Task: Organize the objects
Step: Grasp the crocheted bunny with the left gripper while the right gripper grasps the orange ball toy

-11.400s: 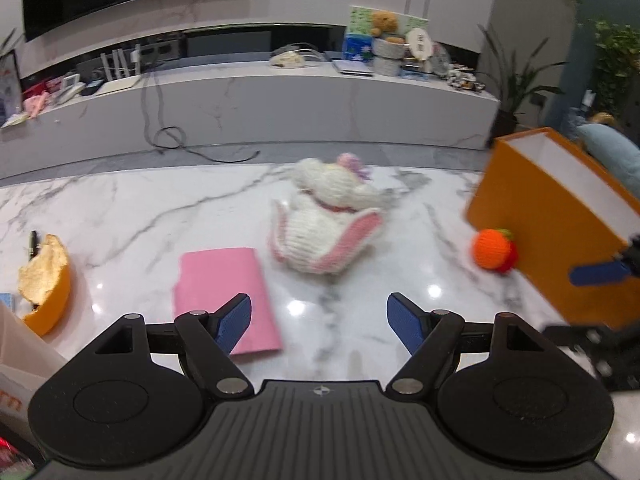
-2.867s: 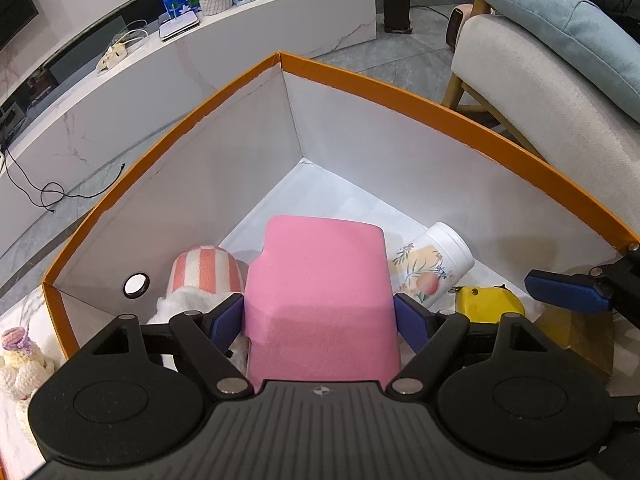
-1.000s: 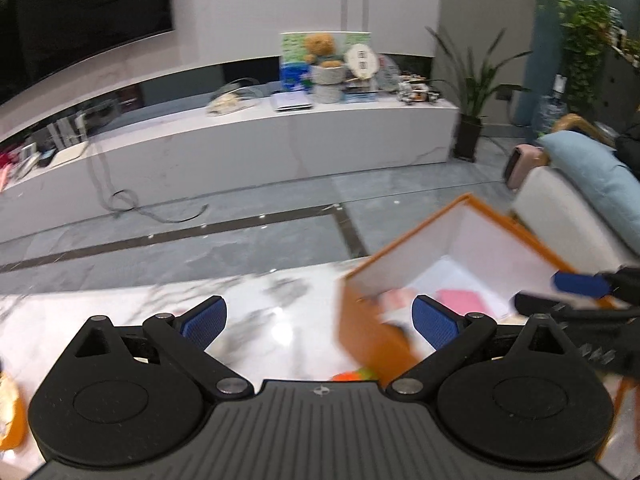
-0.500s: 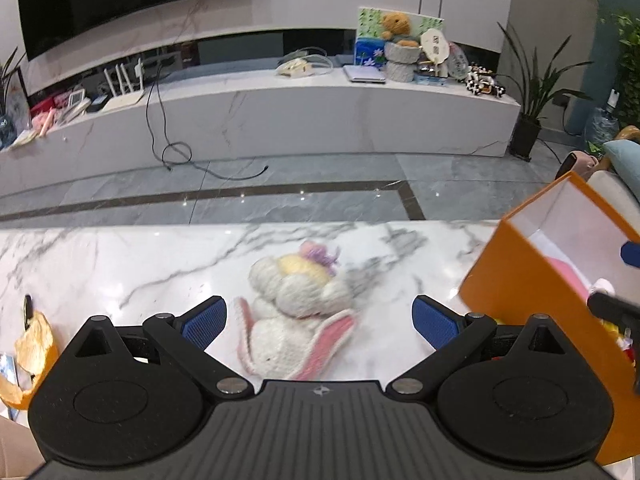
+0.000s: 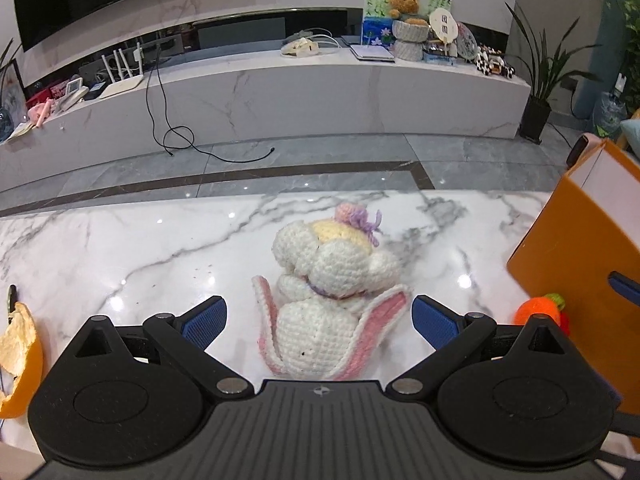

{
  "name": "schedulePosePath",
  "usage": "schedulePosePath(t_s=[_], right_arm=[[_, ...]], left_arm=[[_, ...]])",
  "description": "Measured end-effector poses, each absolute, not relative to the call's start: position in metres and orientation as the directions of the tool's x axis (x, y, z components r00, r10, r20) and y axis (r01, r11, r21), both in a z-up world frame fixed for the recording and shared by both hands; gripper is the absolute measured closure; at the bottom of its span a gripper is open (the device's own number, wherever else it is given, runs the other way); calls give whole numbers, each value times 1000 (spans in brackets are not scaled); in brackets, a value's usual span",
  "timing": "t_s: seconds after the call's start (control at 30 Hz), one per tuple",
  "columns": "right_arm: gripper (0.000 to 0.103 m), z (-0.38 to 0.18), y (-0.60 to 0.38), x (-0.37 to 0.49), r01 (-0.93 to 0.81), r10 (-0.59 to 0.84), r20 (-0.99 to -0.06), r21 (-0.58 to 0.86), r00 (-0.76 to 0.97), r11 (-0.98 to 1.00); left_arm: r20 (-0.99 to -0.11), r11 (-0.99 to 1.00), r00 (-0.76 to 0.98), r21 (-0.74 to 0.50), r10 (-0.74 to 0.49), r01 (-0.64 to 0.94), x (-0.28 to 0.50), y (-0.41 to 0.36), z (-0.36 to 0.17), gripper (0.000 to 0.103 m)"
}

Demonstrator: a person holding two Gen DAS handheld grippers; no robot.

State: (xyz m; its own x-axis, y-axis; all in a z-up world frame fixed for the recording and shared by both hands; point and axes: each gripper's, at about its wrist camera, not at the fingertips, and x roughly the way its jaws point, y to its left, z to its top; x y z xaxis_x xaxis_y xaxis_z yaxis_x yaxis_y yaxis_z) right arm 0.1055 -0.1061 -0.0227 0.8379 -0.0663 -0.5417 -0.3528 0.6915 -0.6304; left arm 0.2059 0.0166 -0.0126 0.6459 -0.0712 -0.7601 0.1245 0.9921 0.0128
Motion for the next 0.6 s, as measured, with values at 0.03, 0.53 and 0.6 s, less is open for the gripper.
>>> schedulePosePath(t_s=[0.03,0.53,0.6], right_arm=[[51,-27,-102,105,-354,-74,-541,-640,837,682],[52,-77,-98,132,-366,-145,-596,-648,790,669],[52,-80,-97,132,-362,-147,-586,-658,797,660]], left_arm=[[-761,992,645,14,-73,129,207,17,-15,0],[-772,983,630,40,-85,181,224,22,-39,0],[-774,983,627,39,-85,181,227,23,-42,0]])
